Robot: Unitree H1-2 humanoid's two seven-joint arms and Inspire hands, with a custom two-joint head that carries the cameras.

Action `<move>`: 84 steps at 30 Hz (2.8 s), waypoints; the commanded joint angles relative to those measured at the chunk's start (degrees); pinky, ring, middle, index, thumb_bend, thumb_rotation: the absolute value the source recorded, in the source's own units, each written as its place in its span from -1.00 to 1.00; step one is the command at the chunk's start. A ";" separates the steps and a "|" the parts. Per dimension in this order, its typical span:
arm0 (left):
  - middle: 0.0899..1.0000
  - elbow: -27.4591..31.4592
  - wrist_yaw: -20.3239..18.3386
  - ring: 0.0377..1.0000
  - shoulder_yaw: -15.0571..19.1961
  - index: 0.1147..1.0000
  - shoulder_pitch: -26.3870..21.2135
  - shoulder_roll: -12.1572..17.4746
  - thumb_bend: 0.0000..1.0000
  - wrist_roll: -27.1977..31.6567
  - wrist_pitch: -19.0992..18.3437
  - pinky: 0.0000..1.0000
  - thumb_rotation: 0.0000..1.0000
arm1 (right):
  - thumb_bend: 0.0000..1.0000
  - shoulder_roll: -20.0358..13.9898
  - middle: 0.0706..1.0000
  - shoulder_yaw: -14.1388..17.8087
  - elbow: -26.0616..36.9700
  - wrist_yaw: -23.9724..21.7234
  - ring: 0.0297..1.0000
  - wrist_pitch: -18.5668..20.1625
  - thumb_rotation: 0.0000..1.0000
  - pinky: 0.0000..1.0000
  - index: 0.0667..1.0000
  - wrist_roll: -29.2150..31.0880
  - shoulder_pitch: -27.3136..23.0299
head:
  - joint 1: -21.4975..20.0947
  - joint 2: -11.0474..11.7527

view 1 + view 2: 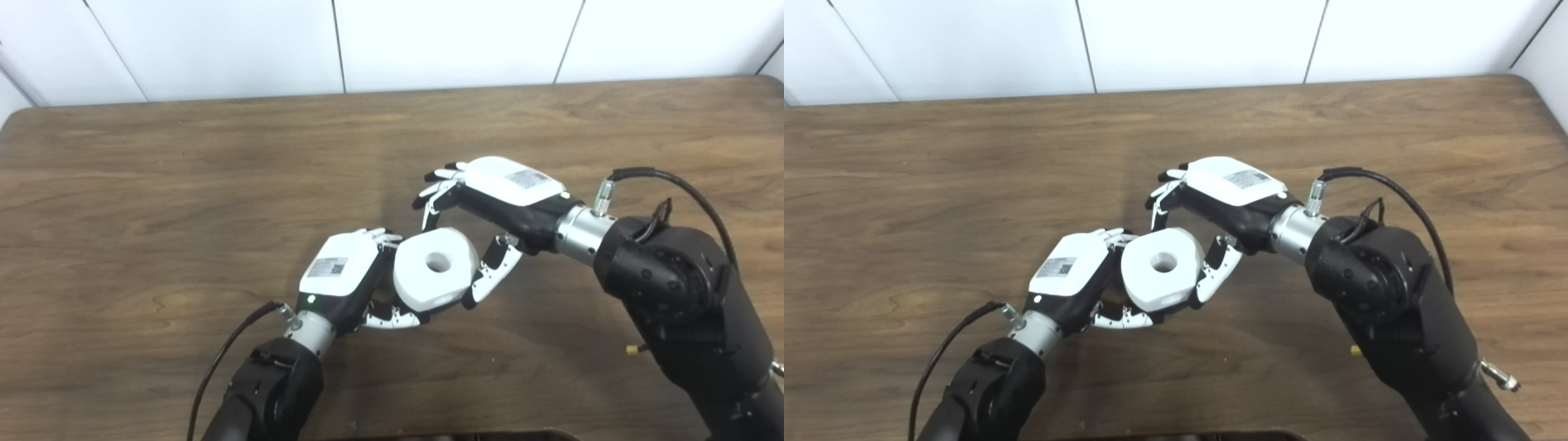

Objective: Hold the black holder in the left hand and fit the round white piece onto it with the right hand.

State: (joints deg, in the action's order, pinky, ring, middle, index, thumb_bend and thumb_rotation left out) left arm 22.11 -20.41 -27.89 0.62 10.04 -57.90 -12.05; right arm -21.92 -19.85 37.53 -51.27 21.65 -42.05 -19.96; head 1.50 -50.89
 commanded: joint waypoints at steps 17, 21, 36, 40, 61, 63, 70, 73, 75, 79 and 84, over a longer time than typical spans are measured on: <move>0.56 -0.21 -2.82 0.73 -0.26 -0.16 0.59 0.91 0.03 0.67 0.81 0.77 -0.88 | 0.05 -2.03 0.60 1.04 1.09 0.86 0.89 -1.57 -0.73 1.00 -0.11 0.04 -2.78 | -1.40 -0.24; 0.56 -0.07 -2.98 0.74 -0.15 -0.16 0.66 0.89 0.03 0.63 0.73 0.77 -0.88 | 0.05 -2.25 0.60 1.04 1.10 0.75 0.89 -1.46 -0.73 1.00 -0.11 -0.02 -3.03 | -1.60 -0.26; 0.55 -0.05 -3.10 0.73 -0.08 -0.16 0.57 0.85 0.03 0.81 0.77 0.75 -0.88 | 0.05 -1.78 0.62 1.35 1.18 1.22 0.90 -1.04 -0.73 1.00 -0.11 0.72 -1.76 | -1.90 -0.55; 0.55 0.09 -3.33 0.73 -0.01 -0.16 0.55 0.75 0.03 0.74 0.58 0.76 -0.88 | 0.05 -1.49 0.62 1.08 1.19 1.42 0.91 -1.35 -0.73 1.00 -0.11 0.73 -1.43 | -1.94 -0.71; 0.55 0.29 -3.48 0.73 -0.25 -0.16 0.30 0.42 0.03 0.32 0.55 0.76 -0.88 | 0.05 -1.33 0.62 0.28 1.44 1.59 0.90 -2.47 -0.73 0.99 -0.11 0.67 0.00 | -1.63 -1.23; 0.55 0.31 -3.53 0.73 -0.27 -0.16 0.30 0.40 0.03 0.24 0.51 0.76 -0.87 | 0.05 -1.38 0.62 0.26 1.36 1.77 0.90 -3.08 -0.73 0.99 -0.11 0.58 0.26 | -1.59 -1.24; 0.56 0.31 -3.42 0.73 -0.20 -0.16 0.35 0.47 0.03 0.44 0.61 0.76 -0.87 | 0.05 -1.03 0.62 0.30 0.83 2.65 0.88 -4.96 -0.73 1.00 -0.11 0.28 0.78 | -1.60 -1.21; 0.56 0.32 -3.33 0.73 -0.17 -0.16 0.41 0.37 0.03 0.48 0.56 0.75 -0.88 | 0.05 -0.68 0.62 0.39 0.90 2.40 0.89 -4.85 -0.73 1.00 -0.11 -0.03 0.77 | -1.56 -1.11; 0.56 0.30 -3.23 0.73 -0.17 -0.16 0.43 0.37 0.03 0.54 0.64 0.75 -0.88 | 0.05 -0.60 0.62 0.40 0.87 2.57 0.89 -5.10 -0.73 1.00 -0.11 -0.09 0.87 | -1.56 -1.11; 0.56 0.40 -3.53 0.73 -0.29 -0.16 0.40 0.33 0.03 0.28 0.47 0.76 -0.87 | 0.05 -0.67 0.62 0.32 0.85 3.41 0.89 -6.33 -0.73 1.00 -0.11 -0.41 1.33 | -1.56 -1.08; 0.56 0.52 -3.82 0.73 -0.30 -0.16 0.35 0.21 0.03 0.19 0.16 0.76 -0.87 | 0.05 -0.85 0.62 0.48 0.64 3.88 0.88 -7.52 -0.73 1.00 -0.11 -0.58 1.53 | -1.60 -1.12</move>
State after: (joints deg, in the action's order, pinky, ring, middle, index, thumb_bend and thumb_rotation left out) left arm 22.61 -21.44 -27.50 0.50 10.16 -58.03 -11.89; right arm -22.70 -19.87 37.34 -49.21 15.46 -42.49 -16.94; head -0.09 -51.94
